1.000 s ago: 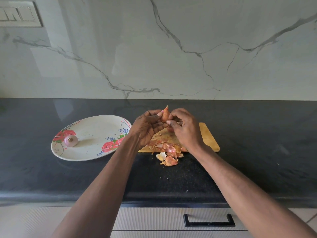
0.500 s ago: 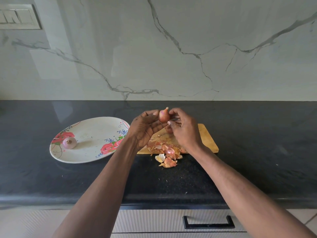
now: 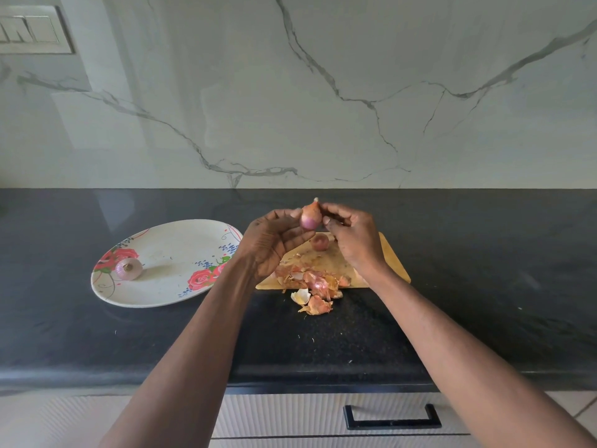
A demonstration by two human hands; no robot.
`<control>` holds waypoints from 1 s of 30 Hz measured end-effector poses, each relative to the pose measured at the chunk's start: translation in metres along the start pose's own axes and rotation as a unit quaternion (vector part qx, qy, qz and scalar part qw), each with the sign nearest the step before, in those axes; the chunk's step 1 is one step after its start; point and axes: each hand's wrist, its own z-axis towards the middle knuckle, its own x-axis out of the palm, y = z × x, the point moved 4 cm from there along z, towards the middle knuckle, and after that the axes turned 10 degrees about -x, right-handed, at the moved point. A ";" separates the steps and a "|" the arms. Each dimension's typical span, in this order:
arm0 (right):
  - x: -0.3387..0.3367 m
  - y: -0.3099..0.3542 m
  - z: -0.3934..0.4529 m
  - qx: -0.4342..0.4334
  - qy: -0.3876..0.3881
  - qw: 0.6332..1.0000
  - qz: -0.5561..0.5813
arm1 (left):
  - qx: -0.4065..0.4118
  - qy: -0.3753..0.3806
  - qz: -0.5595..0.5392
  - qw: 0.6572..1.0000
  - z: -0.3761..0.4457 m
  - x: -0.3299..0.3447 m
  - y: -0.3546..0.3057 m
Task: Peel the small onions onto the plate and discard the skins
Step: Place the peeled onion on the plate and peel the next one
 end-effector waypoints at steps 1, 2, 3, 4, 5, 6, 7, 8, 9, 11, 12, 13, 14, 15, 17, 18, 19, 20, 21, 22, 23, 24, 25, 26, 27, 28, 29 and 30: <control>0.000 0.000 0.000 0.000 0.000 1.000 -0.001 | -0.005 0.003 0.008 1.000 0.000 0.001 0.001; 0.000 -0.001 0.000 0.004 -0.002 1.000 0.000 | -0.008 0.007 0.009 1.000 0.000 0.001 0.002; 0.000 -0.002 -0.001 0.013 -0.007 1.000 0.006 | -0.010 0.009 0.008 1.000 0.001 0.001 0.002; -0.001 -0.003 -0.001 0.027 -0.013 0.999 0.019 | -0.010 0.009 0.005 1.000 0.001 0.001 0.001; -0.001 -0.003 -0.002 0.042 -0.017 0.998 0.036 | -0.009 0.011 0.004 1.000 0.001 0.001 0.001; -0.002 -0.004 -0.001 0.057 -0.020 0.997 0.051 | -0.006 0.015 0.007 1.000 0.001 0.001 0.001; -0.002 -0.005 -0.001 0.073 -0.019 0.995 0.067 | -0.003 0.020 0.013 1.000 0.001 0.002 0.000; -0.001 -0.006 -0.001 0.094 -0.015 0.992 0.083 | 0.001 0.026 0.016 1.000 0.001 0.002 0.000; 0.000 -0.007 -0.001 0.117 -0.009 0.988 0.103 | 0.006 0.032 0.017 0.999 0.001 0.002 0.001; 0.001 -0.007 -0.002 0.148 -0.003 0.979 0.143 | 0.019 0.037 0.030 0.999 0.002 0.003 0.002; 0.002 -0.007 -0.002 0.154 -0.002 0.975 0.158 | 0.026 0.031 0.046 0.998 0.002 0.003 0.002; 0.002 -0.006 -0.002 0.156 -0.001 0.974 0.167 | 0.032 0.021 0.062 0.997 0.003 0.003 0.002; 0.002 -0.005 -0.002 0.154 -0.002 0.973 0.172 | 0.035 0.012 0.073 0.997 0.004 0.003 0.002; 0.002 -0.005 -0.002 0.152 -0.007 0.973 0.172 | 0.036 0.003 0.077 0.996 0.005 0.002 0.002; 0.000 -0.005 -0.001 0.141 -0.025 0.979 0.145 | 0.035 -0.008 0.076 0.996 0.007 0.000 0.003; -0.002 -0.005 -0.001 0.131 -0.032 0.984 0.120 | 0.035 -0.010 0.080 0.996 0.007 0.000 0.004; -0.002 -0.003 -0.001 0.121 -0.034 0.987 0.098 | 0.036 -0.007 0.089 0.995 0.007 0.000 0.004; -0.002 -0.001 -0.002 0.111 -0.033 0.990 0.081 | 0.038 -0.001 0.099 0.994 0.006 0.002 0.004; -0.001 0.000 -0.003 0.102 -0.029 0.992 0.070 | 0.041 0.005 0.110 0.993 0.004 0.003 0.004; 0.000 0.002 -0.003 0.092 -0.025 0.994 0.058 | 0.045 0.009 0.123 0.991 0.003 0.005 0.004; 0.000 0.004 -0.004 0.083 -0.022 0.995 0.044 | 0.050 0.010 0.137 0.989 0.002 0.006 0.004; 0.000 0.005 -0.005 0.074 -0.018 0.997 0.030 | 0.055 0.008 0.150 0.987 0.001 0.006 0.005; 0.001 0.007 -0.006 0.065 -0.015 0.998 0.019 | 0.063 0.004 0.168 0.984 0.001 0.006 0.005; 0.001 0.008 -0.006 0.056 -0.012 0.998 0.007 | 0.074 -0.002 0.191 0.979 0.002 0.005 0.005; 0.001 0.009 -0.007 0.049 -0.012 0.999 -0.004 | 0.090 -0.010 0.218 0.972 0.002 0.005 0.006; 0.002 0.009 -0.008 0.044 -0.015 0.999 -0.012 | 0.106 -0.015 0.243 0.964 0.002 0.005 0.006; 0.002 0.010 -0.009 0.042 -0.019 0.999 -0.016 | 0.119 -0.018 0.260 0.958 0.001 0.006 0.006; 0.002 0.010 -0.010 0.041 -0.022 0.999 -0.021 | 0.130 -0.018 0.268 0.954 0.000 0.007 0.007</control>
